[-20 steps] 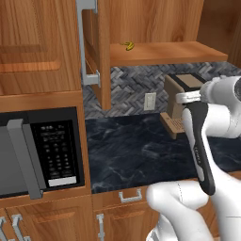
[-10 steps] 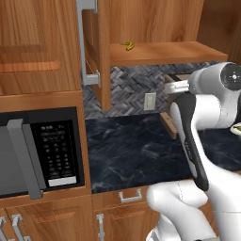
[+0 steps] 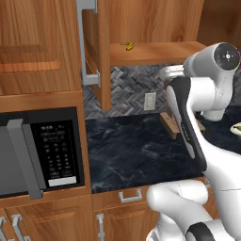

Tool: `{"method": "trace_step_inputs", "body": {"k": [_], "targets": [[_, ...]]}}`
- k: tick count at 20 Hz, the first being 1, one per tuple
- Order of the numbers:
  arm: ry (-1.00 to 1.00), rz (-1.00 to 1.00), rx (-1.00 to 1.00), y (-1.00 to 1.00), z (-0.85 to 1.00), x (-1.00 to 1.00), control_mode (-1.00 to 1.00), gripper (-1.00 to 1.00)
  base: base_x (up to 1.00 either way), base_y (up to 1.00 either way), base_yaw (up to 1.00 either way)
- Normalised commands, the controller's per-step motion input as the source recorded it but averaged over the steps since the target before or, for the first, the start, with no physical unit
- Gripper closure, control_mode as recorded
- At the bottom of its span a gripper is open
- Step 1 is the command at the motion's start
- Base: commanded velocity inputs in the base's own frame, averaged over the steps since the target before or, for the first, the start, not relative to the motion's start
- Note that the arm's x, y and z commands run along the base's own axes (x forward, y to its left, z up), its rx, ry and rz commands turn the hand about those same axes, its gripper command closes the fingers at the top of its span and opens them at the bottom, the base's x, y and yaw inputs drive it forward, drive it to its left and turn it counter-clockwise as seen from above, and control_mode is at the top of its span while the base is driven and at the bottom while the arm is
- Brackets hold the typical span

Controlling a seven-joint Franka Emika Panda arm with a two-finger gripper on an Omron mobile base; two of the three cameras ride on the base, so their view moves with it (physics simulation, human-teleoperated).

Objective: Pick the bananas from the cabinet and place them in one bowl. Pick the garlic from the sink and place it in the other bowl.

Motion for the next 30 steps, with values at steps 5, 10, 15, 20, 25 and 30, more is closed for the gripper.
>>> {"method": "trace_step_inputs", "body": {"k": [5,10,15,20,25,30], "targets": [[0.00,0.00,0.00,0.21,0.15,0.17,-1.00,-1.00,0.00,0.00,0.00],[0.00,0.00,0.00,0.26,0.17,0.10,-1.00,-1.00,0.00,0.00,0.00],[0.00,0.00,0.00,0.24,0.10,0.10,-1.00,-1.00,0.00,0.00,0.00],[0.00,0.00,0.00,0.25,0.03,0.23,-1.00,-1.00,0.00,0.00,0.00],[0.00,0.00,0.00,0.17,0.05,0.36,-1.00,-1.00,0.00,0.00,0.00],[0.00,0.00,0.00,0.10,0.00,0.34,-1.00,-1.00,0.00,0.00,0.00]]}}
